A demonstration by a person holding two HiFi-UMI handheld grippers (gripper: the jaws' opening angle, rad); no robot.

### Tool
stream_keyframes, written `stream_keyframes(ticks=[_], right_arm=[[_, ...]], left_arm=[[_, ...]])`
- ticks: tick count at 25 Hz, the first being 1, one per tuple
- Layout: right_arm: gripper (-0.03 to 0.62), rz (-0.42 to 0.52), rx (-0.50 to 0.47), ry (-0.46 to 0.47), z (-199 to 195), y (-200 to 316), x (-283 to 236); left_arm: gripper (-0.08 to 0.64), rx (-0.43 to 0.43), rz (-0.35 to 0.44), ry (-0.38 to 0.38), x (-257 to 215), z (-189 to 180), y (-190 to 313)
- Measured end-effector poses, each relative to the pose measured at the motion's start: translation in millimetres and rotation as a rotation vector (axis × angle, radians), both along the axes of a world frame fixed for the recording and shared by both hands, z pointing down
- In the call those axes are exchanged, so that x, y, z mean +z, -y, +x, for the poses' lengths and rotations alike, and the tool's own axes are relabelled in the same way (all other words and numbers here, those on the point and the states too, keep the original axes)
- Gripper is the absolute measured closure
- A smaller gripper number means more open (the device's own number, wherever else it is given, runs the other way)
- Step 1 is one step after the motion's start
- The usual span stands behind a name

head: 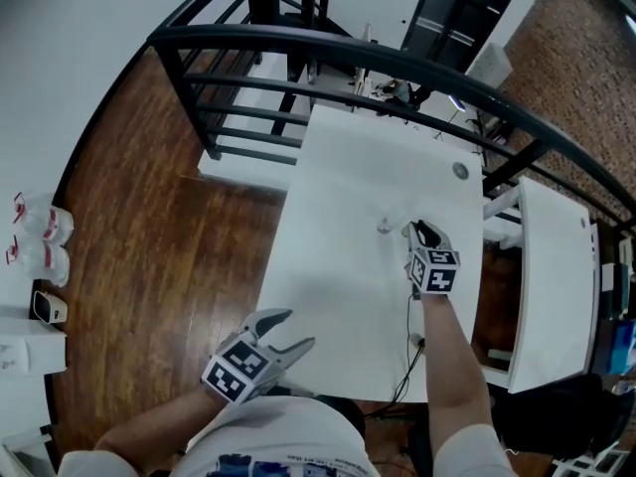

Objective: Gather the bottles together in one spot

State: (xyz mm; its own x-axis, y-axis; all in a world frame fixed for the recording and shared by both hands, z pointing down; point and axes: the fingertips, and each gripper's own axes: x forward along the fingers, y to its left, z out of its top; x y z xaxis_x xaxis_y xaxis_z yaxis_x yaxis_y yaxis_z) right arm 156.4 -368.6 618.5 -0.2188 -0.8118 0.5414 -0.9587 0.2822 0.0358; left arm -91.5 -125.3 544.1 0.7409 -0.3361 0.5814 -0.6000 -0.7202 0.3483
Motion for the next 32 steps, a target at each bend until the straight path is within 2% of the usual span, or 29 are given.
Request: stream_keyframes(ticks=[7,14,16,18,25,32], right_arm=[[0.499,-0.015,0.007,-0.025,-4.9,0.5,14.8],[0.483,0.018,0.039,-0.006,-1.5,-0.7,15.6],[0.411,0.034,0.038,0.003,-0.9,-2.5,10.9],[0.402,0.053,0.039,0.008,1.8,-4.7,2.1],[0.399,0.177,0.031,0.067,9.7,-47.6,-75.4],[0.399,0.282,-0.054,0.074,3.8,-155.7,-167.1]], left_arm=[[0.314,0.004,-0.010,-0.001,4.2,-2.1,0.7],[0.314,0.019,-0.010,-0.003,6.5,5.1,-4.3],[0.314,0.025,-0.016,0.001,8.3,6.2,-9.8],[0.314,0.030,-0.019,0.006,9.8,8.7,-14.4],[0.314,0.041,-0.002,0.000,5.4,32.9,-28.8],[0.314,0.003,0.056,-0.018,-21.9,56.3,-47.7]])
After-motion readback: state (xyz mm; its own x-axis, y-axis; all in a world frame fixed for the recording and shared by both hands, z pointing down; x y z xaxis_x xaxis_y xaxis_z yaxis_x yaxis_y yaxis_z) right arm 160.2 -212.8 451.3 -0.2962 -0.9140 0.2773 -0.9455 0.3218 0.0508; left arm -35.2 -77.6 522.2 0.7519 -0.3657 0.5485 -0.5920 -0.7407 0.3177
